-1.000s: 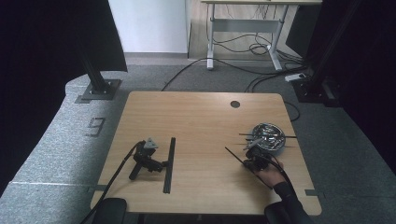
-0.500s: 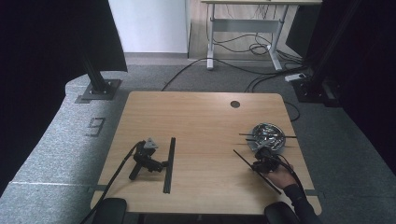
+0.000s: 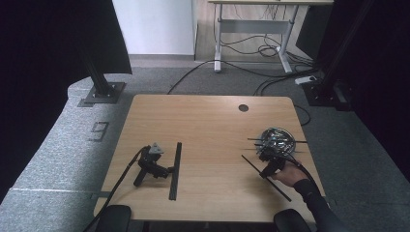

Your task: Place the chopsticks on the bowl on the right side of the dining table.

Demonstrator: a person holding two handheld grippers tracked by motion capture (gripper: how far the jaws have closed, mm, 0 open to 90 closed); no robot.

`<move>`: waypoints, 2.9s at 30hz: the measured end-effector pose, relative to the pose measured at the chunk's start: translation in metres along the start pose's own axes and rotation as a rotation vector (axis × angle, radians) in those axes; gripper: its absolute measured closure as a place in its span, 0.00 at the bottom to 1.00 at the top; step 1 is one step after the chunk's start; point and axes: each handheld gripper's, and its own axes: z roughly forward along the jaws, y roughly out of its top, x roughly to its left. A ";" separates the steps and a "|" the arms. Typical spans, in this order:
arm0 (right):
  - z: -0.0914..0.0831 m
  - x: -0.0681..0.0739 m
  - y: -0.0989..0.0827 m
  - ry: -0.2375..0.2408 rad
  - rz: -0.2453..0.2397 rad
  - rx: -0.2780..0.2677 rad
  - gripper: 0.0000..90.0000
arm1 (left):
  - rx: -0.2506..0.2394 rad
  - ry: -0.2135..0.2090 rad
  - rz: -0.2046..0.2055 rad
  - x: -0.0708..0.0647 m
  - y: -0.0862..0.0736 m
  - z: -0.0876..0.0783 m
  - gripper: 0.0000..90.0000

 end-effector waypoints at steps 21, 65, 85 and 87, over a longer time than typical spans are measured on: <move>0.013 -0.002 0.018 0.028 -0.005 0.155 0.93 | 0.000 0.000 -0.001 0.000 0.000 0.000 0.00; -0.061 -0.003 0.033 0.038 -0.027 0.043 0.95 | 0.001 0.001 0.003 0.000 0.000 0.000 0.00; -0.072 -0.041 0.042 -0.094 0.024 0.040 0.95 | 0.000 0.001 0.002 0.000 0.000 0.000 0.00; -0.068 -0.047 0.041 -0.102 0.038 0.048 0.95 | 0.001 0.001 0.002 0.000 0.000 0.000 0.00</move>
